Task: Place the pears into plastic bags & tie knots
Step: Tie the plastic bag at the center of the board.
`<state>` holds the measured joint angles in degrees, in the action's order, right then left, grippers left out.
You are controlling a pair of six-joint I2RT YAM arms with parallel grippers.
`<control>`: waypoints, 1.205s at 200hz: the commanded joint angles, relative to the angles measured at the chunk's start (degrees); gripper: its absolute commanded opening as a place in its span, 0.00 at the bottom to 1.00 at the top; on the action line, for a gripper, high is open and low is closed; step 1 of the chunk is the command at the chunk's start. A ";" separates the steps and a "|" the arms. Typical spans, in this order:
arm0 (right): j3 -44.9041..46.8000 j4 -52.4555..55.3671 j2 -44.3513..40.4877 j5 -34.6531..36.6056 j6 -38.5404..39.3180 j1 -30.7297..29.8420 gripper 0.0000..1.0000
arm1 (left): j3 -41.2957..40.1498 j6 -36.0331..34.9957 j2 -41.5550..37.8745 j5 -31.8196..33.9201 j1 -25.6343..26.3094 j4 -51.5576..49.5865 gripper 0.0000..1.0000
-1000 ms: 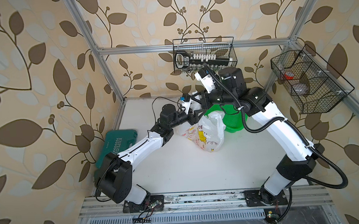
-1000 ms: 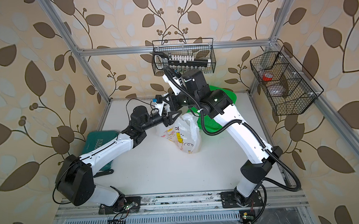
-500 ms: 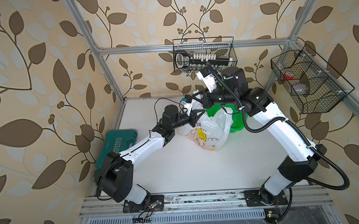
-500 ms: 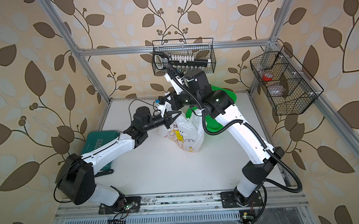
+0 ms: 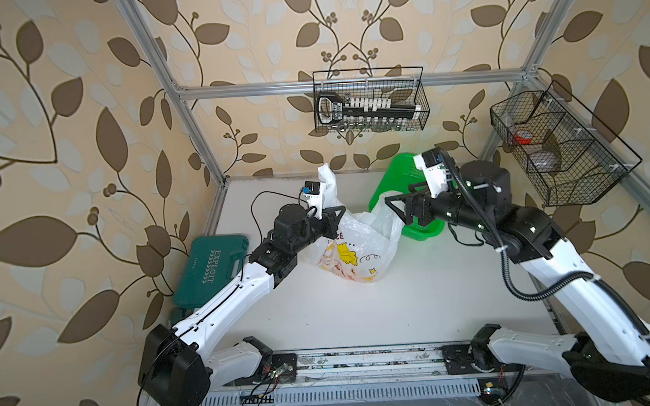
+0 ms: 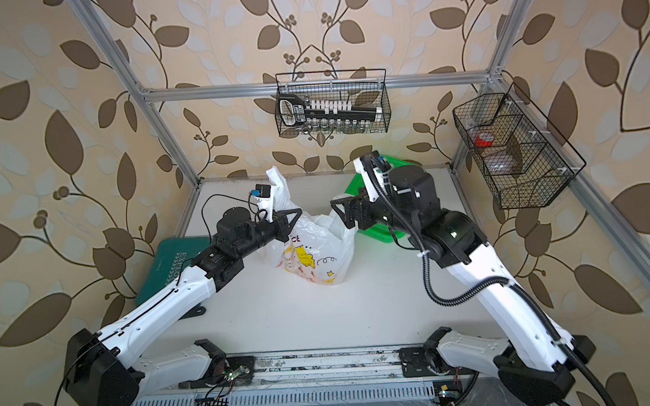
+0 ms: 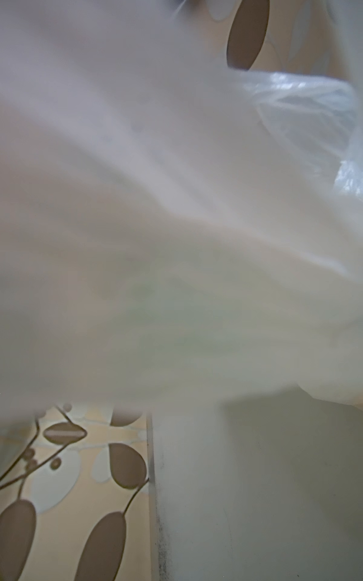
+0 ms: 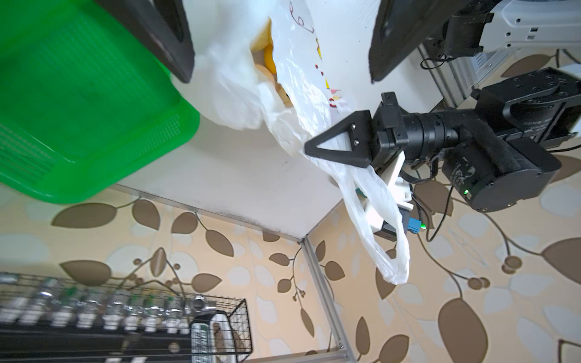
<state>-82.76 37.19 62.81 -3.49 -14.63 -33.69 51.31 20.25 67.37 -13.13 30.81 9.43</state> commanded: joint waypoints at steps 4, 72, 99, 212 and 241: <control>8.24 -2.40 -3.17 8.97 -2.39 -0.10 0.88 | -1.36 0.83 -1.98 1.45 0.30 0.22 0.00; 7.55 -8.82 2.41 -0.59 -5.17 -3.34 0.90 | -1.39 -0.12 -2.18 0.57 0.26 0.02 0.00; 6.15 -9.54 4.43 1.24 -4.89 -5.70 0.91 | -1.16 -0.47 -2.33 0.58 0.31 -0.07 0.00; 1.90 -8.93 7.46 2.33 -4.28 -11.40 0.76 | -1.06 -1.78 -3.31 0.39 0.26 -1.26 0.00; 1.57 -8.38 8.43 3.55 -3.66 -11.40 0.68 | -1.03 -1.98 -3.48 0.38 0.28 -1.42 0.00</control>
<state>-79.55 28.40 70.13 -1.63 -18.94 -44.91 49.74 19.62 65.82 -12.97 30.81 7.11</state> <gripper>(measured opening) 0.709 0.046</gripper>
